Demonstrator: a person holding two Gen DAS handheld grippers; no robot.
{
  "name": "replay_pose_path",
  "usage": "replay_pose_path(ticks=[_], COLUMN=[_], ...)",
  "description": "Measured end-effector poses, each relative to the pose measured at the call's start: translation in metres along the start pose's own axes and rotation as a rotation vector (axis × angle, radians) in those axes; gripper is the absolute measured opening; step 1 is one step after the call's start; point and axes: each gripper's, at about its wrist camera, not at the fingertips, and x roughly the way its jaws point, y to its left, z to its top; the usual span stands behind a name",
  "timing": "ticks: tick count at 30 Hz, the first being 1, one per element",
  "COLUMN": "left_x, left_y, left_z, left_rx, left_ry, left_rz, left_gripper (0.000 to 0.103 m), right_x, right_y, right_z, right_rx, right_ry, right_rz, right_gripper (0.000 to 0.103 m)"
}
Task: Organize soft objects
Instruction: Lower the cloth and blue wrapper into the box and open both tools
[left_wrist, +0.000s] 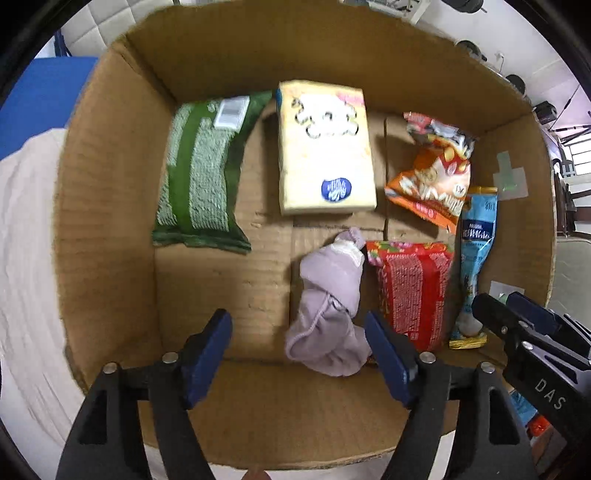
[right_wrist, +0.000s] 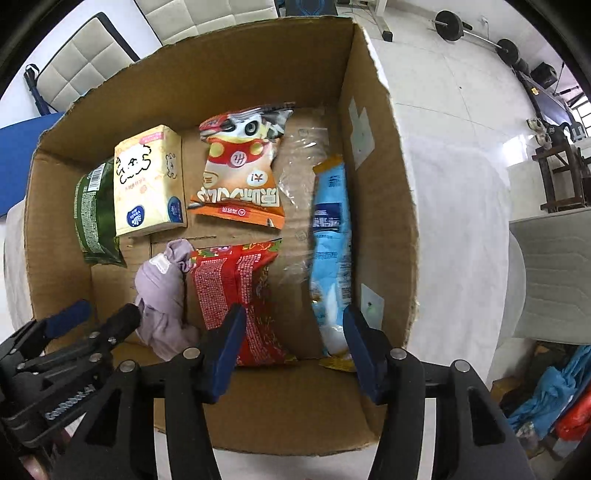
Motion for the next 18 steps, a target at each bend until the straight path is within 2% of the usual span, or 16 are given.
replay_pose_path(ticks=[2, 6, 8, 9, 11, 13, 18], left_x=[-0.009, -0.031, -0.043, -0.049, -0.059, -0.068, -0.078], left_y=[-0.001, -0.004, -0.006, -0.006, -0.004, -0.003, 0.009], left_z=[-0.001, 0.000, -0.002, -0.004, -0.004, -0.007, -0.014], left_rx=[-0.003, -0.004, 0.001, 0.004, 0.006, 0.005, 0.010], left_ry=[-0.015, -0.057, -0.085, -0.104, -0.130, -0.164, -0.208], left_rz=[0.007, 0.036, 0.052, 0.061, 0.065, 0.073, 0.107], left_gripper=[0.086, 0.096, 0.097, 0.098, 0.098, 0.103, 0.103], right_x=[-0.003, -0.013, -0.017, -0.019, -0.022, -0.026, -0.032], right_y=[0.000, -0.005, 0.000, 0.002, 0.004, 0.008, 0.012], right_z=[-0.003, -0.011, -0.016, -0.019, -0.023, -0.027, -0.035], right_rx=[-0.001, -0.009, -0.023, -0.032, -0.046, -0.054, -0.053], right_ry=[0.000, -0.002, 0.001, -0.002, -0.008, -0.027, -0.046], right_rz=[0.004, 0.003, -0.002, 0.000, -0.001, 0.000, 0.004], right_gripper=[0.057, 0.057, 0.058, 0.062, 0.092, 0.103, 0.103])
